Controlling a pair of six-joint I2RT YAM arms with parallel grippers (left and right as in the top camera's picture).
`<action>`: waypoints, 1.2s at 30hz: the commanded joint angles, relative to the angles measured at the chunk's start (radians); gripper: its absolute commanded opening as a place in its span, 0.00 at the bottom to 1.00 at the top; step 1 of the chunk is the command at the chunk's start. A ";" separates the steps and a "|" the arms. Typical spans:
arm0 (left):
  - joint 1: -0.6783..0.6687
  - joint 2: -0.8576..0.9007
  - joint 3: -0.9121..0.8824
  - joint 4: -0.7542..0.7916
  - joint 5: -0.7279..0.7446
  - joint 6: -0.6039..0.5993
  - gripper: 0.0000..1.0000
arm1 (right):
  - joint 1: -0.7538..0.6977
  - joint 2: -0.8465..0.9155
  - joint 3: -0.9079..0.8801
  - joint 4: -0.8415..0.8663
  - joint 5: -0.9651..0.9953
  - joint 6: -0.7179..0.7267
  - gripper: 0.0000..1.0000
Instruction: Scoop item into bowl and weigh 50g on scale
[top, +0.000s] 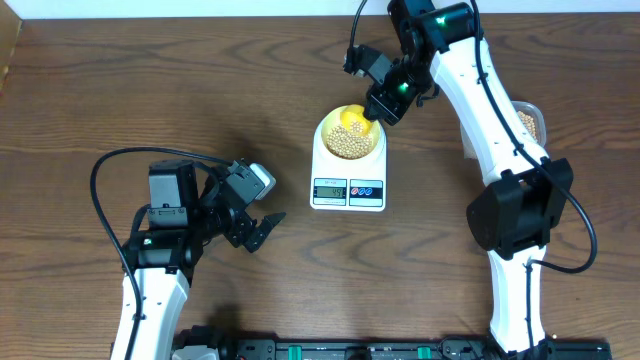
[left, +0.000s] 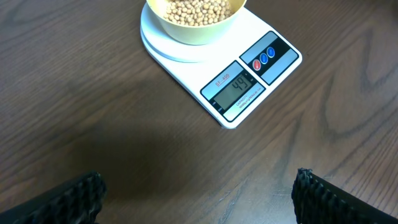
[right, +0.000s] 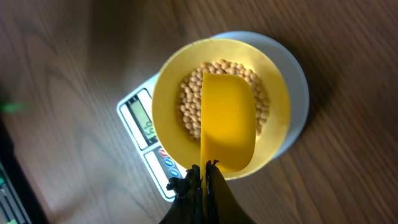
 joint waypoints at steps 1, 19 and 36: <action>-0.002 0.000 0.004 0.001 -0.005 0.010 0.97 | -0.013 -0.016 0.025 0.003 -0.053 0.007 0.01; -0.002 0.000 0.004 0.001 -0.005 0.010 0.97 | 0.016 -0.016 0.025 0.002 0.072 0.006 0.01; -0.002 0.000 0.004 0.001 -0.005 0.010 0.98 | 0.024 -0.016 0.025 0.006 0.054 0.007 0.01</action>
